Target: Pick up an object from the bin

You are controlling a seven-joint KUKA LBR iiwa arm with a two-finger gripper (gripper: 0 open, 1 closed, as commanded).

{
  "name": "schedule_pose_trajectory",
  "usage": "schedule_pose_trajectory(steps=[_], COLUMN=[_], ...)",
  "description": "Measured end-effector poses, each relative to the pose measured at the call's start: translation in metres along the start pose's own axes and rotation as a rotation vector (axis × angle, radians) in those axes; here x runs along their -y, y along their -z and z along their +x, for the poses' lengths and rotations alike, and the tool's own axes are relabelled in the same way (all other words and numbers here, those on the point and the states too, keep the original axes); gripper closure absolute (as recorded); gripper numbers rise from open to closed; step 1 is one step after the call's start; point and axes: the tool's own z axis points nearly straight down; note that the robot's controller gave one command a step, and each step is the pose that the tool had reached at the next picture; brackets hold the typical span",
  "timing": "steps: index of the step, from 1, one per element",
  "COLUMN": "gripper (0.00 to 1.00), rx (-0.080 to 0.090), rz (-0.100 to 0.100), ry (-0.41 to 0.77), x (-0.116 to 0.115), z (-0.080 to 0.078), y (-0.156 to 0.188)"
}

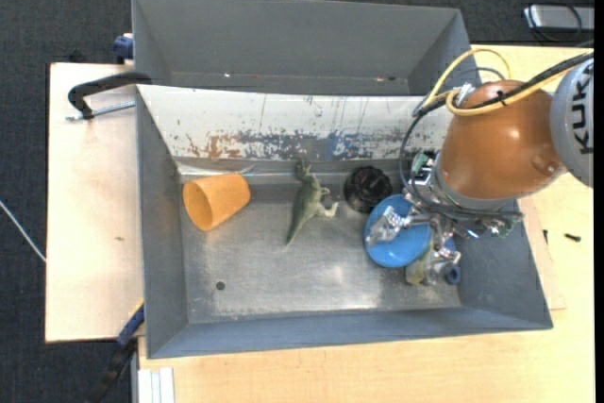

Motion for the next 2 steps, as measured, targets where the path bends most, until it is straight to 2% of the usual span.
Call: schedule_pose_trajectory(steps=[1,2], gripper=[0.00,0.00], rx=[0.006,0.000], rz=[-0.010,-0.010], ry=[0.514,1.166], x=[0.014,0.007], z=[0.001,-0.013], y=[-0.033,-0.036])
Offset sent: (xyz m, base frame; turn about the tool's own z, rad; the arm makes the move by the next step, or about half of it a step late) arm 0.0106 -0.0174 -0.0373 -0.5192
